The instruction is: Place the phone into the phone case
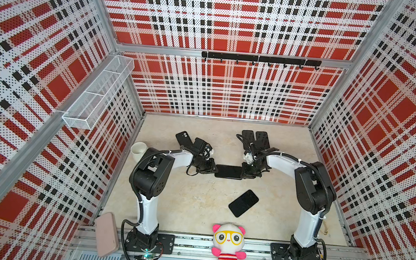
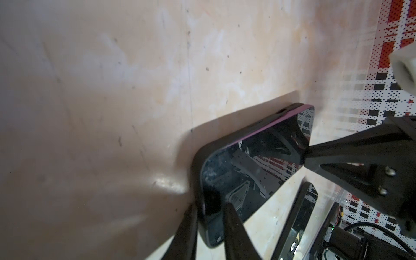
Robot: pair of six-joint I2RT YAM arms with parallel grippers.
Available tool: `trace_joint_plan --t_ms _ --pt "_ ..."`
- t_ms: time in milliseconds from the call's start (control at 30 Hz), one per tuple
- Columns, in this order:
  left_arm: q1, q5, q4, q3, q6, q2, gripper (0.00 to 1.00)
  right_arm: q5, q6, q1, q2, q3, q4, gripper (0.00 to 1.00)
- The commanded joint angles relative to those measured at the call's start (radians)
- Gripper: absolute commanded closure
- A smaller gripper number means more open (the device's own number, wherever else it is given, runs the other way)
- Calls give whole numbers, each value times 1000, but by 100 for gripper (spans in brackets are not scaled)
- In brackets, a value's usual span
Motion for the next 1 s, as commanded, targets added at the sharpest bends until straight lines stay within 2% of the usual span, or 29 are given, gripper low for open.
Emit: trace_joint_plan --t_ms 0,233,367,700,967 --pt "-39 70 12 5 8 35 76 33 11 134 263 -117 69 89" --pt "-37 72 12 5 7 32 76 98 31 166 352 -111 62 88" --pt "-35 72 12 5 6 33 76 94 39 173 370 -116 81 87" --pt "-24 52 6 8 14 21 76 161 -2 148 196 -6 -31 80" --pt "-5 6 -17 18 30 11 76 235 -48 104 31 101 -189 66"
